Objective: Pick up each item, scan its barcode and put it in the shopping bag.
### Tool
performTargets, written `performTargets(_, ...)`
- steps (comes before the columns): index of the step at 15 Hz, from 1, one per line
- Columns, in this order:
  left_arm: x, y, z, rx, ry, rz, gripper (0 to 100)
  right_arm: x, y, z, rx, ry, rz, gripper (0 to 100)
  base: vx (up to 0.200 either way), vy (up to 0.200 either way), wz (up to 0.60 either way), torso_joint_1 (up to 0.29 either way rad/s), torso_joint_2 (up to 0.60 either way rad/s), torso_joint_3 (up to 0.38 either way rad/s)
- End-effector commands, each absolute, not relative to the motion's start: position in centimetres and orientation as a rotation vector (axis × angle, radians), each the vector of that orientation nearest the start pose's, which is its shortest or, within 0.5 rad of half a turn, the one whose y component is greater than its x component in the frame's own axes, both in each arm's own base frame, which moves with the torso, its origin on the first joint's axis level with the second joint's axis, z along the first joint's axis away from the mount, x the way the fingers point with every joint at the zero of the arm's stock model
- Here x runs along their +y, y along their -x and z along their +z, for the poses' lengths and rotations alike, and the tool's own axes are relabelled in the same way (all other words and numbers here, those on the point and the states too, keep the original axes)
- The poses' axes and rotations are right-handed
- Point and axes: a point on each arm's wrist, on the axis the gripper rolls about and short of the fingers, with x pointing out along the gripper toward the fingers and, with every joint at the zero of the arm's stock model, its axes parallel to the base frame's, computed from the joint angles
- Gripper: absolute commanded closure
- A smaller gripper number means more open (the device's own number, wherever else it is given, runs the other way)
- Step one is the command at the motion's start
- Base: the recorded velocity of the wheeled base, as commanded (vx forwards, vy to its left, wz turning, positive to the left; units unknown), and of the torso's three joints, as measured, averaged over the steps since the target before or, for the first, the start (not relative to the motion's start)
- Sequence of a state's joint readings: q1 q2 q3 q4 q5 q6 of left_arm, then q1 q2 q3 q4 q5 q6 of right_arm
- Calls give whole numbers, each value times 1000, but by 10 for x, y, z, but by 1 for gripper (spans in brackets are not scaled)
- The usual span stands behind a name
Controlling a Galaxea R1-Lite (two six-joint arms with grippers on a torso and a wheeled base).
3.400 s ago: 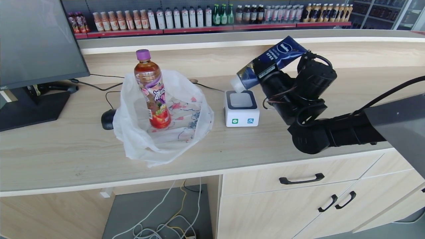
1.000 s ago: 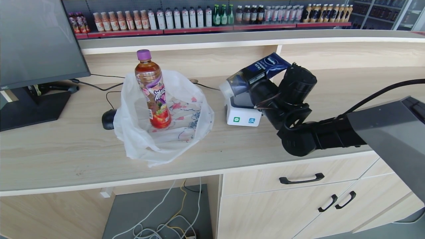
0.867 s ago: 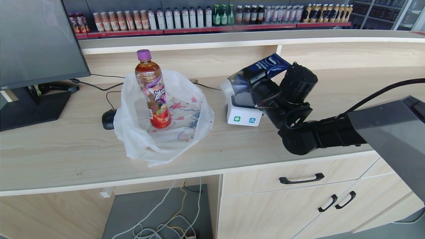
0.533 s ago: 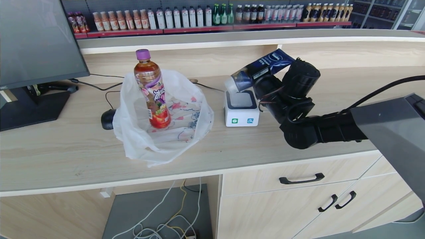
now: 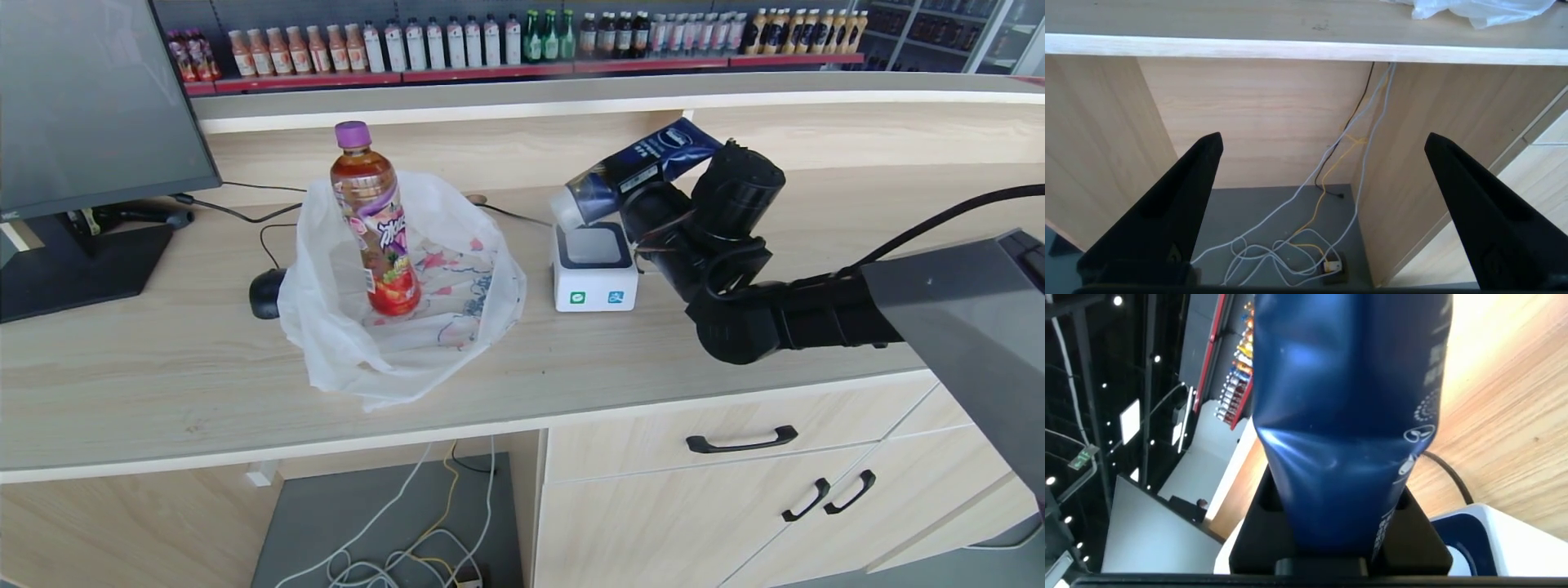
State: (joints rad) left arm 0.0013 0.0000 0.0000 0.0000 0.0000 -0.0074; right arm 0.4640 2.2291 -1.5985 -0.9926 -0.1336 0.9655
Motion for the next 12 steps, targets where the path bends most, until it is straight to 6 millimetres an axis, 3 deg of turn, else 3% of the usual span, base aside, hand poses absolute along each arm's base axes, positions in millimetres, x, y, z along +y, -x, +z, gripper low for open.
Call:
performTargets(1,0,23,75,0,8,2,0,205,-416,232,-163,-1053,473,100,0,0,0,0,0,0)
performTargets(3,0,23,75,0,8,2,0,207,-409,242,-178,-1055,492,100,0,0,0,0,0,0)
performTargets(8,0,23,75,0,8,3,0,237,-340,304,-281,-909,654,100,0,0,0,0,0,0)
performTargets(12,0,23,75,0,8,2,0,252,-311,320,-374,-669,678,100,0,0,0,0,0,0)
